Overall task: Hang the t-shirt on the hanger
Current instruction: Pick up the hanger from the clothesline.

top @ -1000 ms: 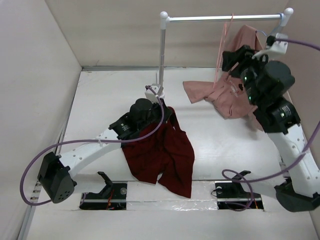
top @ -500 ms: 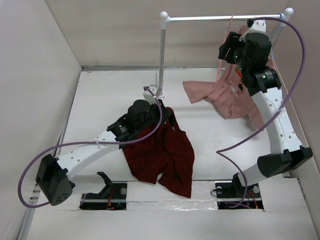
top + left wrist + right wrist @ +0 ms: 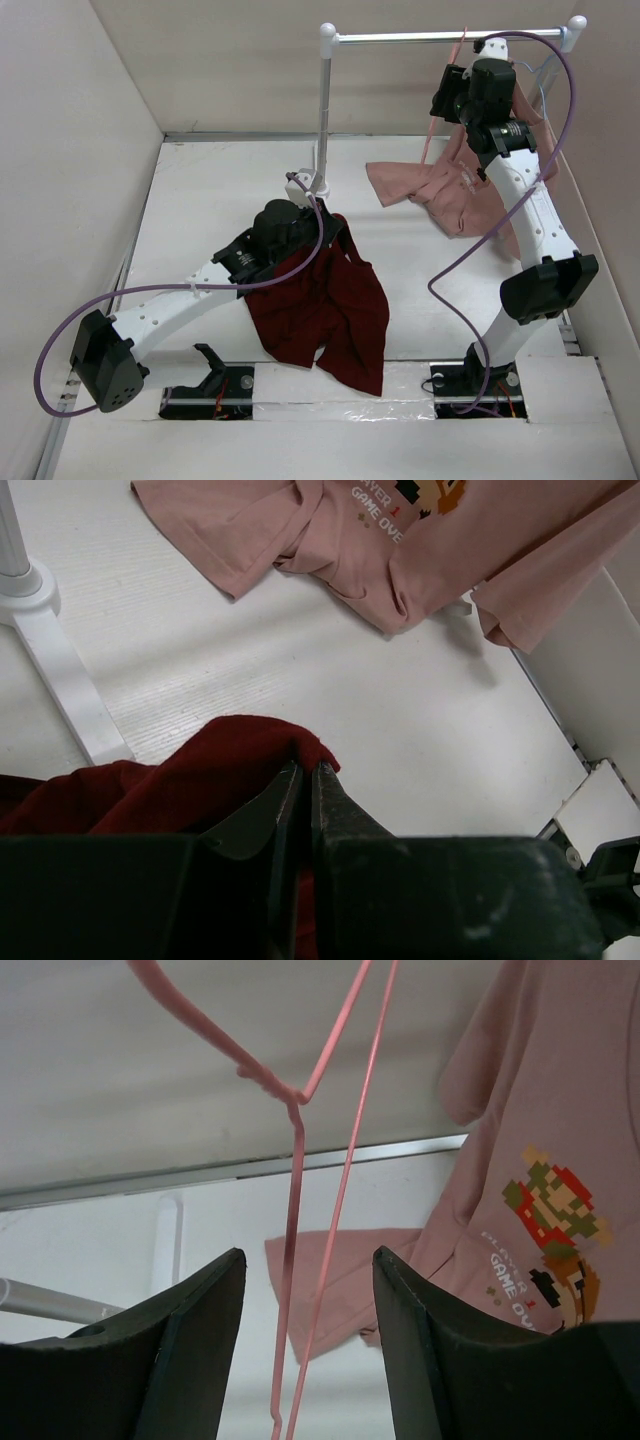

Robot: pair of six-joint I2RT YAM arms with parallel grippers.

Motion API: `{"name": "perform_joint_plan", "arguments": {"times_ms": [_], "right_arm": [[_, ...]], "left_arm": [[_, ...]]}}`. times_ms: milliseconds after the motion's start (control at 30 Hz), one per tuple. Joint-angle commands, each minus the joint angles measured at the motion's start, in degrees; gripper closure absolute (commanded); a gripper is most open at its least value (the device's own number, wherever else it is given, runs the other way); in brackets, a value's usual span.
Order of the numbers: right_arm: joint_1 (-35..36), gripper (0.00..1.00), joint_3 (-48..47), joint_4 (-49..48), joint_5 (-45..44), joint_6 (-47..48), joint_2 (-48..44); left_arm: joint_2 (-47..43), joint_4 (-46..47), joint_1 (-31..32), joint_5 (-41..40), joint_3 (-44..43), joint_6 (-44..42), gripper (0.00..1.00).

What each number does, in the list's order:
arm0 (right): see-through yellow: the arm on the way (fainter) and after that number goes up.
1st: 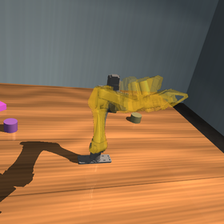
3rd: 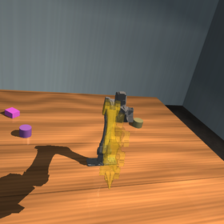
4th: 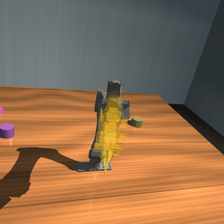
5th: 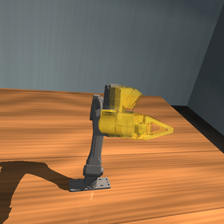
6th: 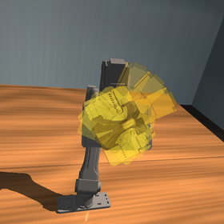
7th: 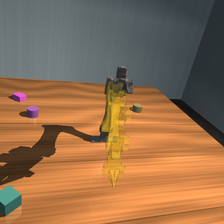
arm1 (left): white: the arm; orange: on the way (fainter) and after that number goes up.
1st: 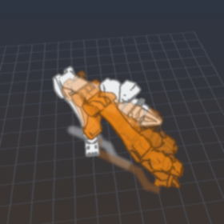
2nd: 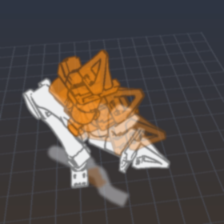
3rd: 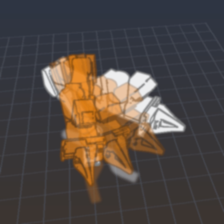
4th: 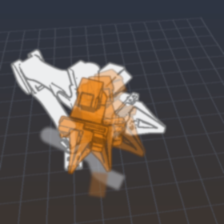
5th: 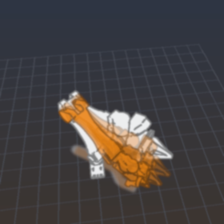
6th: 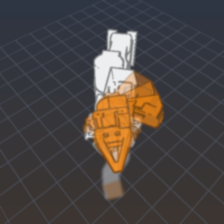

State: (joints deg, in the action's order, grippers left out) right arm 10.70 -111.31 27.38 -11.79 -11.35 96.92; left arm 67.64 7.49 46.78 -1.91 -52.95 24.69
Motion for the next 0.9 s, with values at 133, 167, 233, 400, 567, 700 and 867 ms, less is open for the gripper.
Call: {"name": "perform_joint_plan", "arguments": {"times_ms": [133,167,233,400,567,700,867], "right_arm": [[-0.4,0.51,-1.6,-4.4,-0.6,1.9,-0.5],[-0.4,0.53,-1.0,-5.5,-1.6,1.9,-0.9],[-0.9,0.63,-0.1,-5.7,-1.9,2.0,-1.0],[-0.9,0.88,1.2,-5.1,-2.4,2.3,-2.4],[-0.9,1.0,3.3,-6.8,-2.3,3.1,-5.5],[-1.6,1.0,6.2,-10.1,1.9,3.4,-9.4],[-1.6,1.0,8.7,-12.2,5.9,3.4,-14.2]], "left_arm": [[-1.6,3.1,0.1,0.9,0.5,-0.2,1.0],[-1.6,3.1,0.1,0.9,0.4,-0.2,1.0],[-1.7,3.1,0.1,0.9,0.4,-0.2,1.0],[-1.1,3.3,0.1,1.4,0.4,0.0,1.0],[-1.1,3.5,0.1,1.4,0.0,-0.2,1.0],[-1.2,3.4,0.1,0.9,0.0,-0.1,1.0],[-1.3,3.1,0.1,-0.1,-0.5,-0.3,1.0]]}}
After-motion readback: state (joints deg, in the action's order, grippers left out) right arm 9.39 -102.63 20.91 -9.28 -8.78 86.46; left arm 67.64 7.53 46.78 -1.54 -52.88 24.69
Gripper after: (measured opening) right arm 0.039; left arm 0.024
